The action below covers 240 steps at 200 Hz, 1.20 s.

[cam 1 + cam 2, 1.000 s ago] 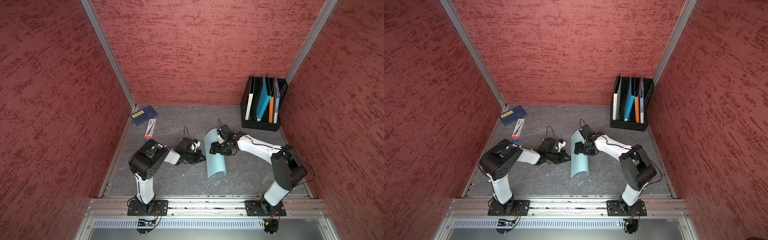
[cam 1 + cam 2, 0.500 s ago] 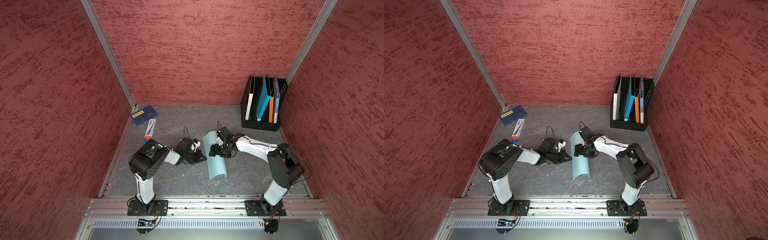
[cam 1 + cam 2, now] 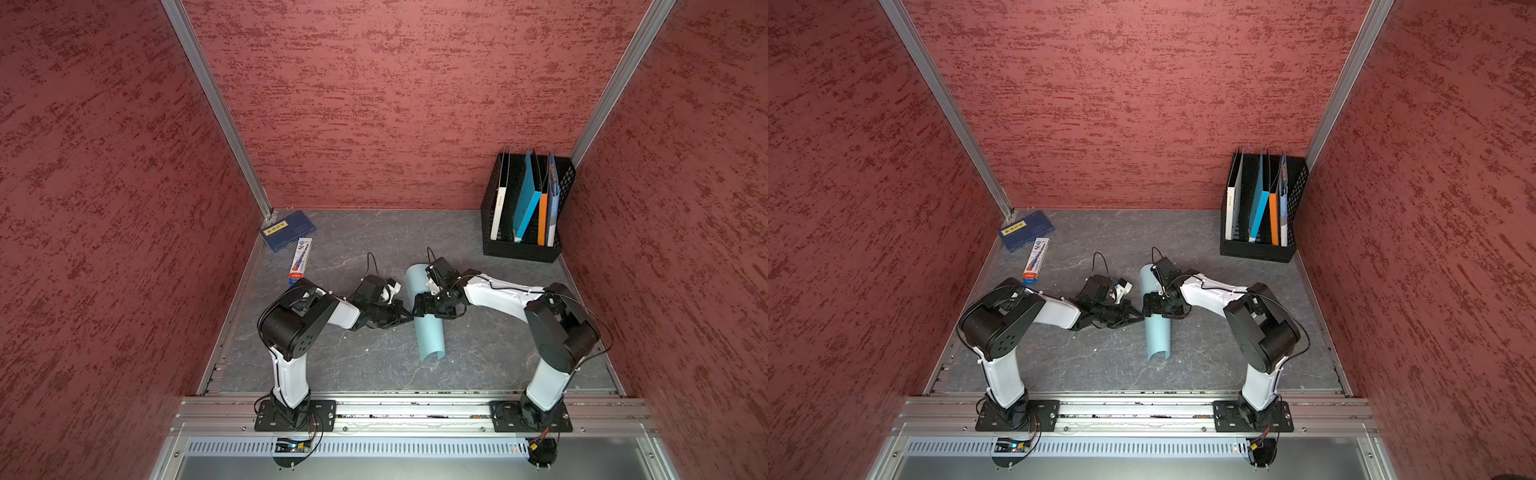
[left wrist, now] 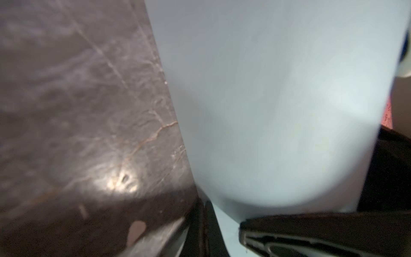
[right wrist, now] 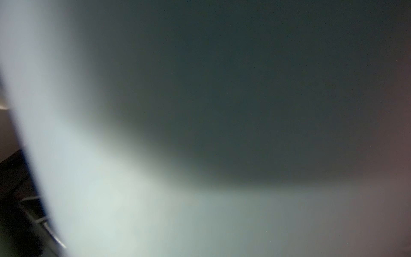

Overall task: Fold the rectangular paper in half along the long edge
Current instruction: Pick up the paper from the center of the board.

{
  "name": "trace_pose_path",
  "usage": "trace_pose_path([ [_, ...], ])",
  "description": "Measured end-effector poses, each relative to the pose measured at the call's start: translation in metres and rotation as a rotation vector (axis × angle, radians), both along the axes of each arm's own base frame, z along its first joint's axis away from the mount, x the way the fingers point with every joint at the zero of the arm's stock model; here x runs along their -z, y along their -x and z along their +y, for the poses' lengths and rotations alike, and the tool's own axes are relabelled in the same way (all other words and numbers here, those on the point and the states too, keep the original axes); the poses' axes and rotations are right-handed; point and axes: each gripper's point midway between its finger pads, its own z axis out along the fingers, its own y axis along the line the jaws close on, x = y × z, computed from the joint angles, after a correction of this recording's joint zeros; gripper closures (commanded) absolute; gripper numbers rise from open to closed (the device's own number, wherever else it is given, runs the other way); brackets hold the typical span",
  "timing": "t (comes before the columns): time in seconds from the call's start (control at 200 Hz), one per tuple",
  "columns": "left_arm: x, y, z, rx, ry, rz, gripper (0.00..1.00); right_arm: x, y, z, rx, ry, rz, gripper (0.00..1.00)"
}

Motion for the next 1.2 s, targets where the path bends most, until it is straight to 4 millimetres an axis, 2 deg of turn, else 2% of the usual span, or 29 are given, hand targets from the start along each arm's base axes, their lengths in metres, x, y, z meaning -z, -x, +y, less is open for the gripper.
trace_pose_path([
  [0.356, 0.000, 0.000, 0.000, -0.001, 0.000, 0.000, 1.00, 0.000, 0.000, 0.001, 0.001, -0.005, 0.002, 0.32],
  [0.611, 0.000, 0.002, 0.008, -0.019, 0.011, -0.005, 1.00, -0.004, 0.000, 0.006, -0.006, -0.051, 0.009, 0.35],
  [1.032, -0.001, 0.005, 0.017, -0.045, 0.020, -0.002, 0.97, -0.038, -0.007, 0.002, 0.003, -0.137, -0.041, 0.38],
  [1.202, -0.002, 0.005, 0.019, -0.055, 0.022, 0.003, 0.97, -0.041, -0.005, 0.007, -0.007, -0.177, -0.033, 0.39],
])
